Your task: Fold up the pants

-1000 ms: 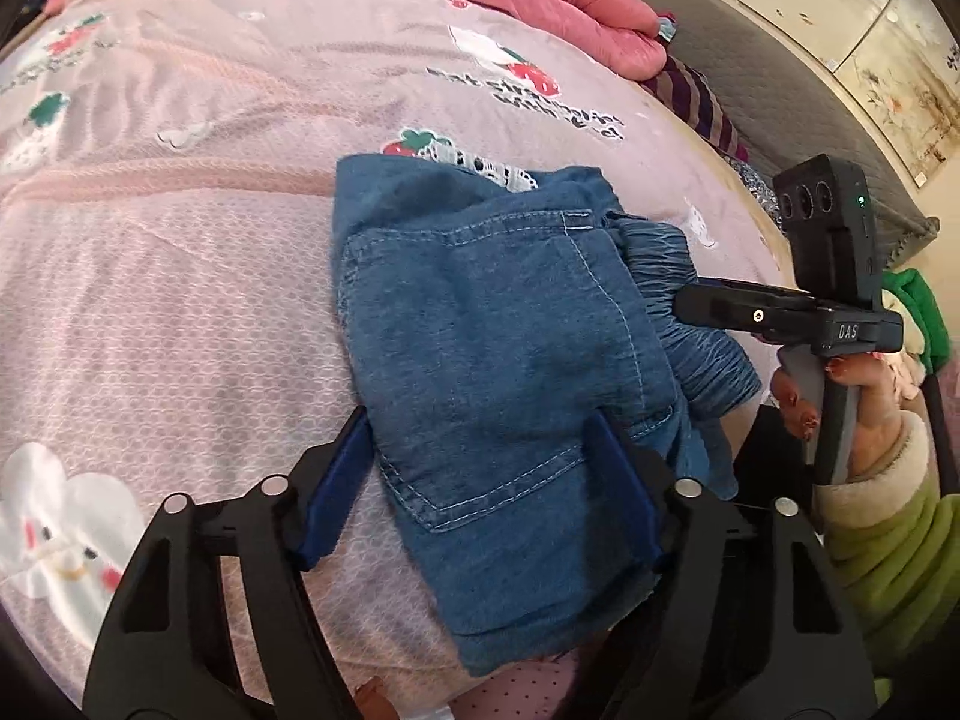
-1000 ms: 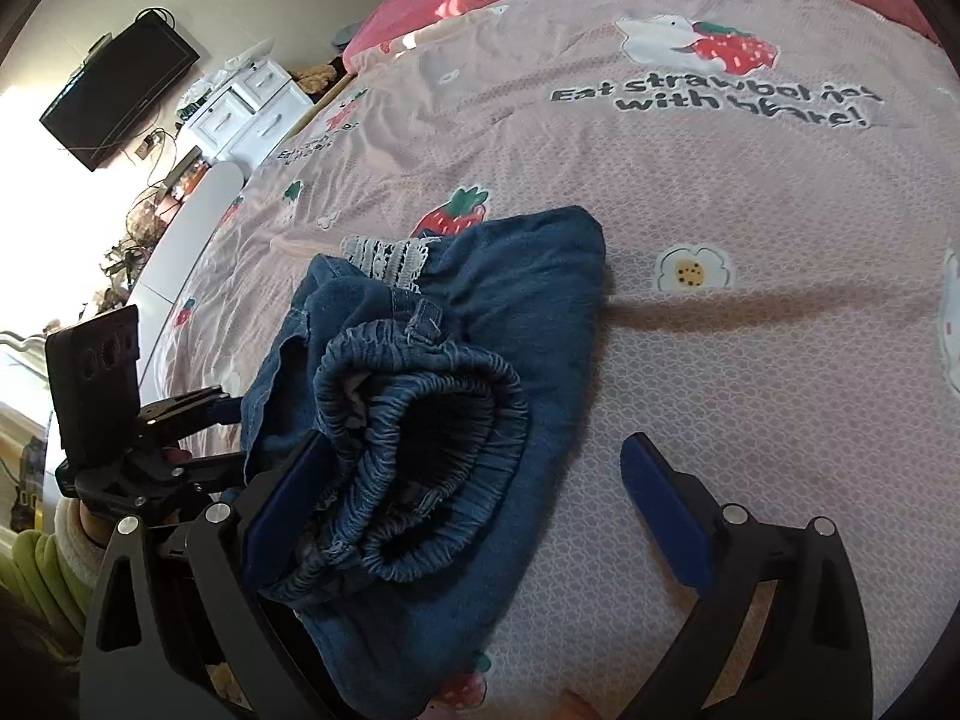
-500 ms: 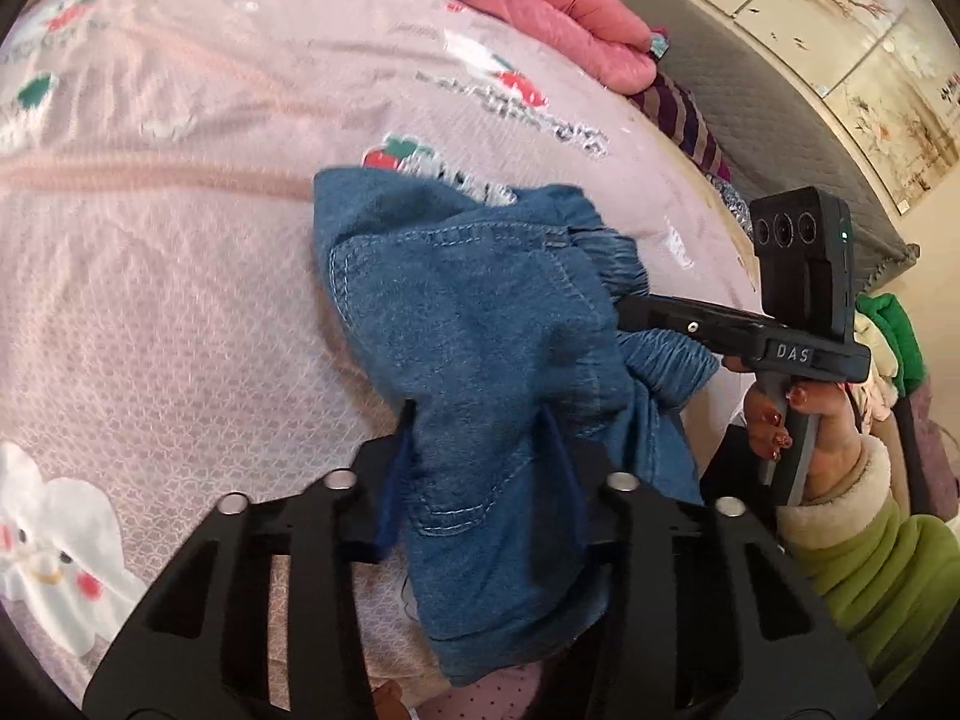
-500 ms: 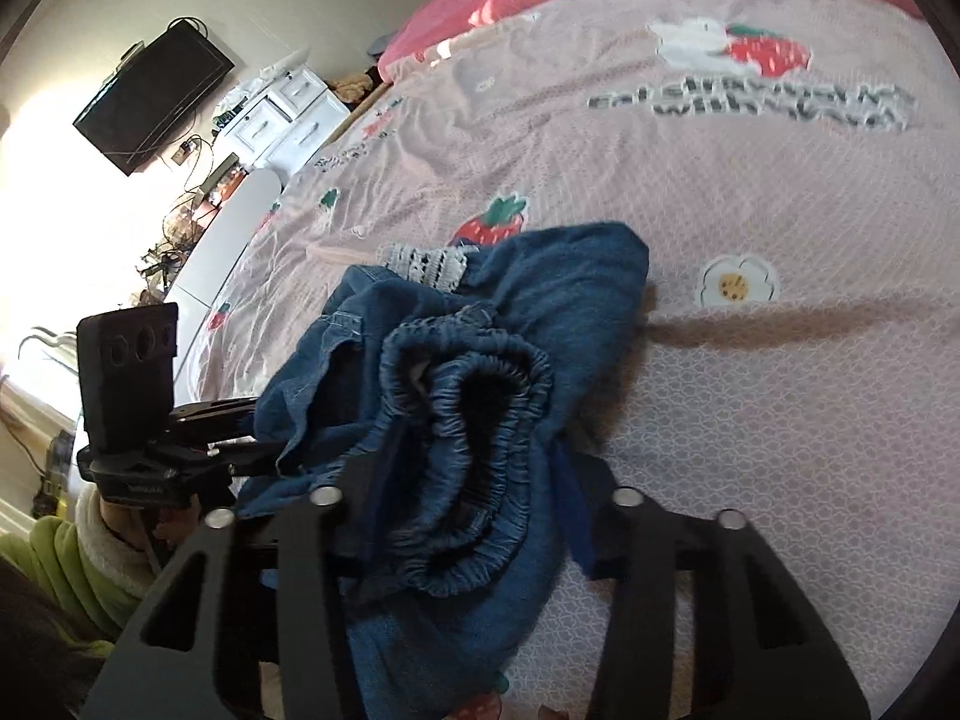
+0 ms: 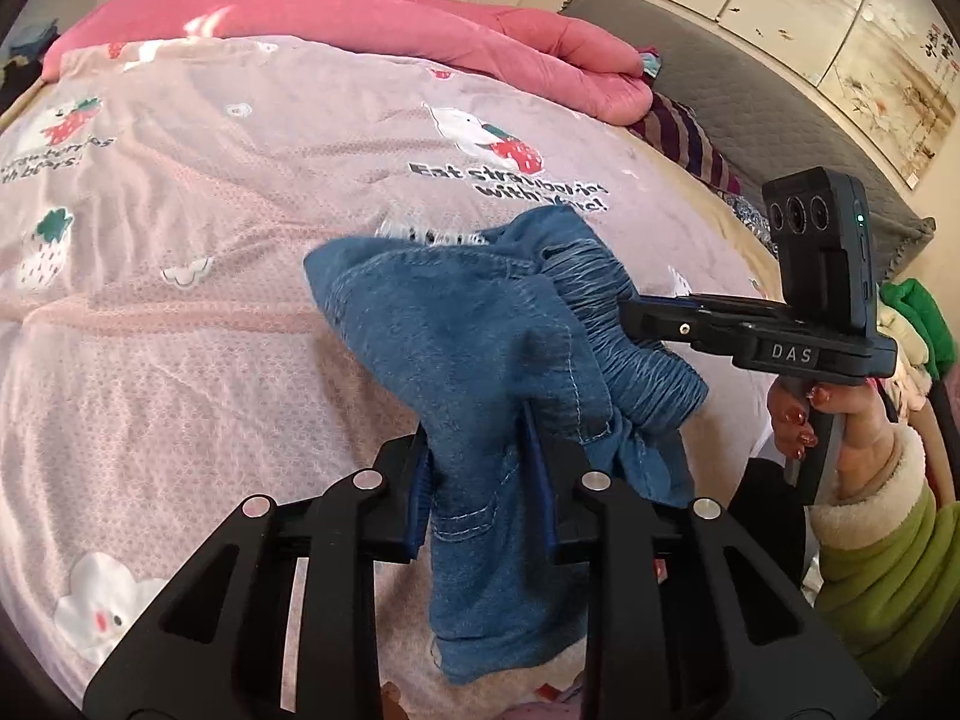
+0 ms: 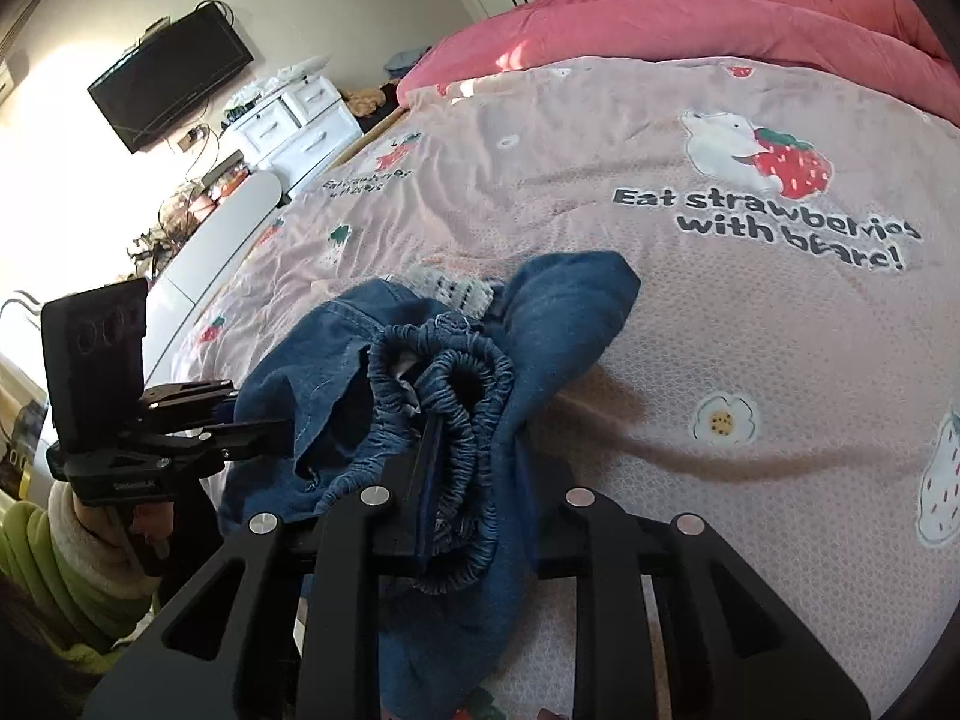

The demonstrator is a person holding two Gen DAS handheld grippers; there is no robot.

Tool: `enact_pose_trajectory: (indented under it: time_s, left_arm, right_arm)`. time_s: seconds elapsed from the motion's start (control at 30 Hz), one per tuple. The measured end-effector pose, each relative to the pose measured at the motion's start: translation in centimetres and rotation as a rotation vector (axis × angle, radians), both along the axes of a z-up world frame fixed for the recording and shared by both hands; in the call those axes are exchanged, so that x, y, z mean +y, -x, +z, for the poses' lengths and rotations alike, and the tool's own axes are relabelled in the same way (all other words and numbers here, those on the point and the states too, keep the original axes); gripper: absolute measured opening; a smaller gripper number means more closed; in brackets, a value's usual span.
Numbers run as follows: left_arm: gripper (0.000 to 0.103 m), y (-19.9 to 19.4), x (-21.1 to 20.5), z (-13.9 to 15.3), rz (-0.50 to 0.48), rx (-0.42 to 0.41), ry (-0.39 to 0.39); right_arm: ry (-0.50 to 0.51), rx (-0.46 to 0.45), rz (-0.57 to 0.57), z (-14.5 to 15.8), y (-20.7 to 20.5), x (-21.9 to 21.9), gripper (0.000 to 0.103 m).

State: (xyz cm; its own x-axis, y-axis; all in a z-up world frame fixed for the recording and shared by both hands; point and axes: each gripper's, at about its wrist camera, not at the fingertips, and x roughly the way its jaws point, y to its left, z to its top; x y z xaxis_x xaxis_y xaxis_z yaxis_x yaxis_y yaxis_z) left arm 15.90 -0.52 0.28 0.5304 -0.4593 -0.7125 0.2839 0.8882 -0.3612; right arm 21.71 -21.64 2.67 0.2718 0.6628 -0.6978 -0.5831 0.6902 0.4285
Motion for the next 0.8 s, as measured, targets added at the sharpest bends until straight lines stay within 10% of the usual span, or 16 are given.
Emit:
enact_pose_trajectory:
  time_s: [0.43,0.8]
  left_arm:
    - [0.019,-3.2,0.5,2.4,0.048,-0.103,-0.098]
    - [0.019,-5.8,1.1,-1.7,0.078,0.003,-0.089]
  right_arm:
    - [-0.004,-0.092,-0.019,2.6,-4.7,2.0,0.021]
    - [0.073,0.007,-0.040,-2.3,-7.3,3.0,0.021]
